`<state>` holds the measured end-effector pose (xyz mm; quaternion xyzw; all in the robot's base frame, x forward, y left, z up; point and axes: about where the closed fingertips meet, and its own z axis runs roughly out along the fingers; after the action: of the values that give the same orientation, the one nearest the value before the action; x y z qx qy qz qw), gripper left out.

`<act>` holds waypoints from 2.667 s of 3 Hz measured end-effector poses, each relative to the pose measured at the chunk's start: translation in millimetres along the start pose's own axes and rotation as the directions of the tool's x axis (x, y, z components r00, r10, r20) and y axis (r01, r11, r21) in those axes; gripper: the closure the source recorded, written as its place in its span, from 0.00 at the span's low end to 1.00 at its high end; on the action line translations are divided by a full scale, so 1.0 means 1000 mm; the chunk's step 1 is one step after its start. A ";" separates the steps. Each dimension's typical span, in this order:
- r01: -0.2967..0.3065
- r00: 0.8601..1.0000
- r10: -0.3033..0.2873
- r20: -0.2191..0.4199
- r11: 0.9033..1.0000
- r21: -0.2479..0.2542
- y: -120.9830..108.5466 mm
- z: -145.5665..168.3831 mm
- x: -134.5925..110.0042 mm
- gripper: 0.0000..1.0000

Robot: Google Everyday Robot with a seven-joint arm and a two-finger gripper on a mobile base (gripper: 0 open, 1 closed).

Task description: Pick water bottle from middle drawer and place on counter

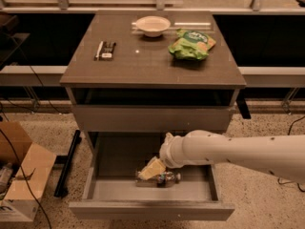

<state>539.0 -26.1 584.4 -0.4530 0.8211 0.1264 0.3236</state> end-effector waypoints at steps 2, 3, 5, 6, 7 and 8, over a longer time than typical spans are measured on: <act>-0.080 0.996 0.075 -0.047 0.987 -0.137 0.011 0.098 0.055 0.00; -0.132 0.990 0.121 -0.069 0.976 -0.172 0.009 0.129 0.089 0.00; -0.192 0.976 0.164 -0.147 0.959 -0.207 0.016 0.169 0.134 0.17; -0.206 0.972 0.177 -0.153 0.959 -0.196 0.021 0.165 0.137 0.41; -0.196 0.976 0.175 -0.133 0.966 -0.171 0.024 0.146 0.127 0.64; -0.141 0.989 0.133 -0.063 0.980 -0.137 0.019 0.118 0.098 0.88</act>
Offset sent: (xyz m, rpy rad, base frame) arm 0.0177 0.0223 -0.1577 0.0858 0.2147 0.0458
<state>535.4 -20.7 429.9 -0.4203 0.8476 0.1941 0.2593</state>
